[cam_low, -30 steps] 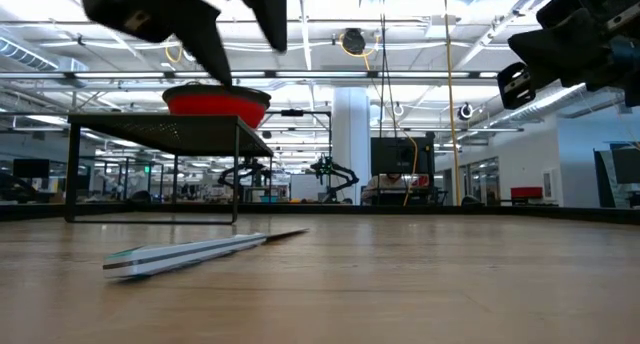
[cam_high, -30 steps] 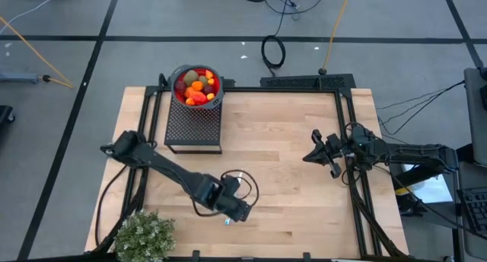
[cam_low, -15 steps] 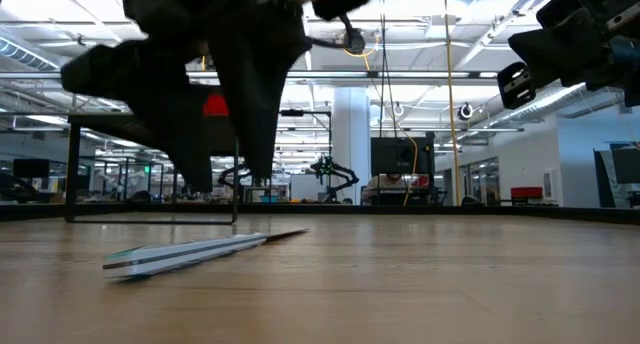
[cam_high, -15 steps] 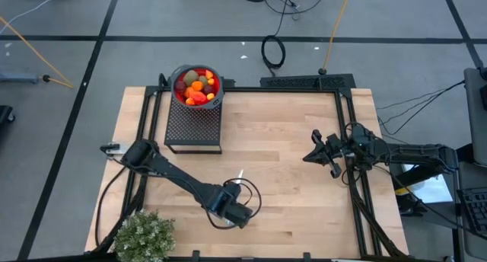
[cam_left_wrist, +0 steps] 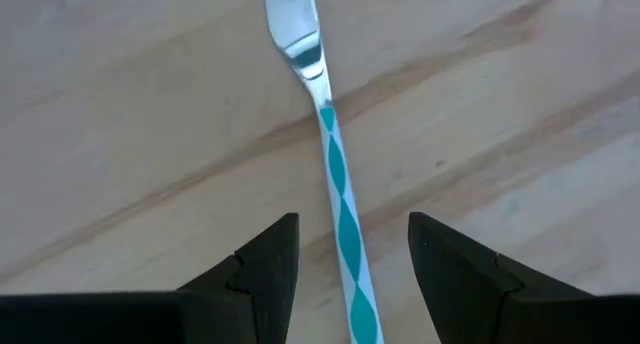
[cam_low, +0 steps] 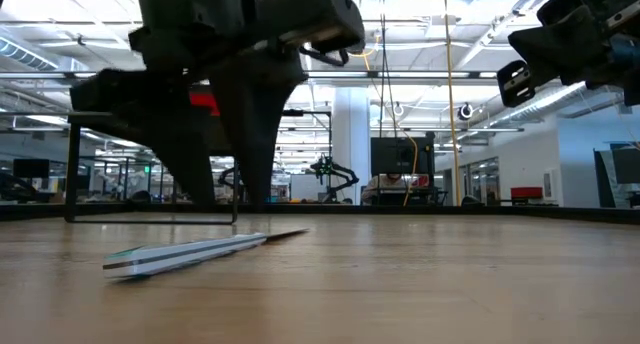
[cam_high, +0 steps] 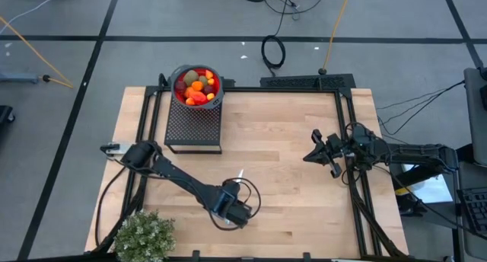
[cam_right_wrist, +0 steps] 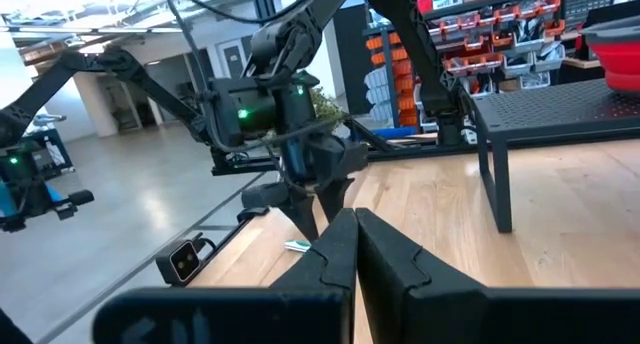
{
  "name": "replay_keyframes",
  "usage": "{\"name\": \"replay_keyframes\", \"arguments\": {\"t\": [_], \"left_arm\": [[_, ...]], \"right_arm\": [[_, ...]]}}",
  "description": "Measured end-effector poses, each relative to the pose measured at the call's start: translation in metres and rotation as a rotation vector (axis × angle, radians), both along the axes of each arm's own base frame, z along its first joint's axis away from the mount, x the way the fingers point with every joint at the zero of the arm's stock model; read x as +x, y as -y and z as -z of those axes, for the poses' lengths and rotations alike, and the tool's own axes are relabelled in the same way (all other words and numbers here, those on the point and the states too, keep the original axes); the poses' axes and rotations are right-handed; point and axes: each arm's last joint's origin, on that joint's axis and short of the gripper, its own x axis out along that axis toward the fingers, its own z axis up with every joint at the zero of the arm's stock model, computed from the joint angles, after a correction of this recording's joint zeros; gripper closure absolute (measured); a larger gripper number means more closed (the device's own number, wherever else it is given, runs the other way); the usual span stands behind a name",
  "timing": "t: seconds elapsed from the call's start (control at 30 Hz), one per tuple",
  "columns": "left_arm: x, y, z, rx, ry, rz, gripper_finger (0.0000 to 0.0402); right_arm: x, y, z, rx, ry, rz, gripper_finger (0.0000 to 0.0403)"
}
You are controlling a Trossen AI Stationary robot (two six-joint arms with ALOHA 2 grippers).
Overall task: Pick & Place Fruit
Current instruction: Put the blue patterned knife on the shelf
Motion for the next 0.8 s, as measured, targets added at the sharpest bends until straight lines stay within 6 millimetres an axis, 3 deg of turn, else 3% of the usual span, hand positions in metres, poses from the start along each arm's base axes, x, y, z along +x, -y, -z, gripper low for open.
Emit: {"name": "replay_keyframes", "arguments": {"t": [0.27,0.63,0.8], "left_arm": [[0.003,0.004,0.02,-0.04,-0.059,0.014,0.0213],[0.007,0.009,0.031,-0.059,-0.055,0.023,0.0215],[0.006,0.009,0.032,-0.056,-0.062,0.023,0.0256]], "right_arm": [[0.0,0.0,-0.001,-0.001,0.006,-0.001,0.0403],[-0.001,0.0,-0.002,-0.003,0.015,-0.001,0.0403],[-0.001,0.0,-0.002,-0.003,0.015,0.003,0.0403]]}}
